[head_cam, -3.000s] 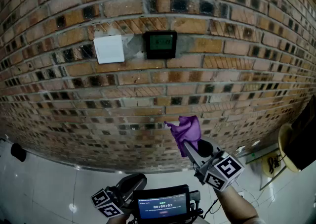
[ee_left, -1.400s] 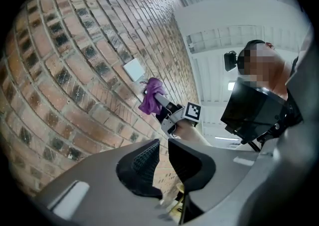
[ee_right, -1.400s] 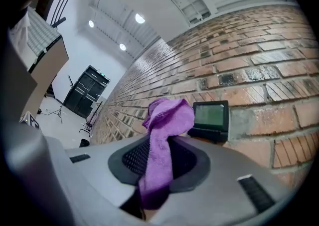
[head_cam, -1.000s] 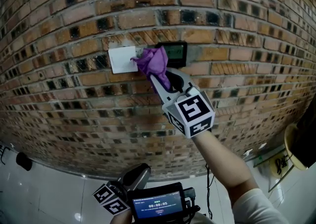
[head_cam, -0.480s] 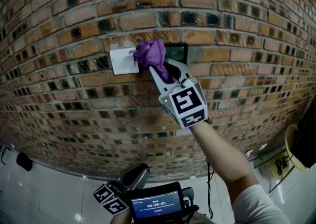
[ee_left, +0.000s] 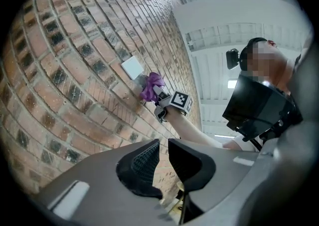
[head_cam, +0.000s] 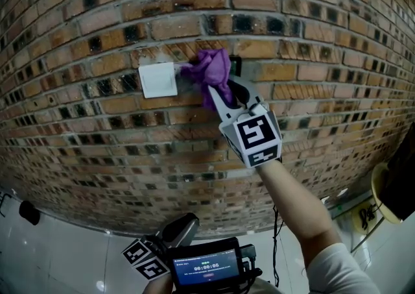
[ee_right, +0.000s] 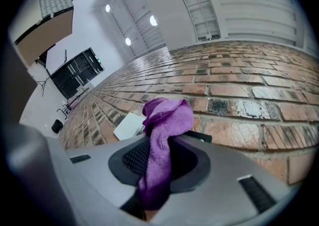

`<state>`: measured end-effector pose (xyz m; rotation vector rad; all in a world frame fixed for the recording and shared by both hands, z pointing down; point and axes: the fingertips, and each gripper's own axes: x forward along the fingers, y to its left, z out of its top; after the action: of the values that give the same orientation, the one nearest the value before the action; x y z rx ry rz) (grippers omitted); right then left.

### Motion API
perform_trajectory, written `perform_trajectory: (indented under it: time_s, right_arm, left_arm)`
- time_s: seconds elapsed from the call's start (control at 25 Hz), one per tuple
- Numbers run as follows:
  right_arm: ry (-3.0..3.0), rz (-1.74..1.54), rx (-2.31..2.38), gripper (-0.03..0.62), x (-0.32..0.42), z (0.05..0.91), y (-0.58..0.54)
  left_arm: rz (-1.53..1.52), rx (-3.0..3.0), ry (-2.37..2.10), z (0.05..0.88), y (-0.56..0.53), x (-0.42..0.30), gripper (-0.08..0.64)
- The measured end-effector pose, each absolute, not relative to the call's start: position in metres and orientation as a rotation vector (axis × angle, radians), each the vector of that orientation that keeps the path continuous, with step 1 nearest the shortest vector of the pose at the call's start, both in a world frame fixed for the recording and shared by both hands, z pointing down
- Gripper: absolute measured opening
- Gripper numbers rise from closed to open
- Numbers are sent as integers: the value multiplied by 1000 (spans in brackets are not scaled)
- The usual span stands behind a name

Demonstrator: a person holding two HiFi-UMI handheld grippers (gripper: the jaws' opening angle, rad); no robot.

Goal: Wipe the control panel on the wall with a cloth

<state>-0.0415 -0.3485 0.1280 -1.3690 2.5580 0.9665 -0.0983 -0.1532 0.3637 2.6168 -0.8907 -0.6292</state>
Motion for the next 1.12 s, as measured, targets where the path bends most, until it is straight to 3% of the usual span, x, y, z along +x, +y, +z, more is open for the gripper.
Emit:
perform_trajectory:
  time_s: [1.12]
  right_arm:
    - [2428,924,-1640,98,72,128,-353]
  left_arm:
    - [-605,2641,-795,363,-155,-66,57]
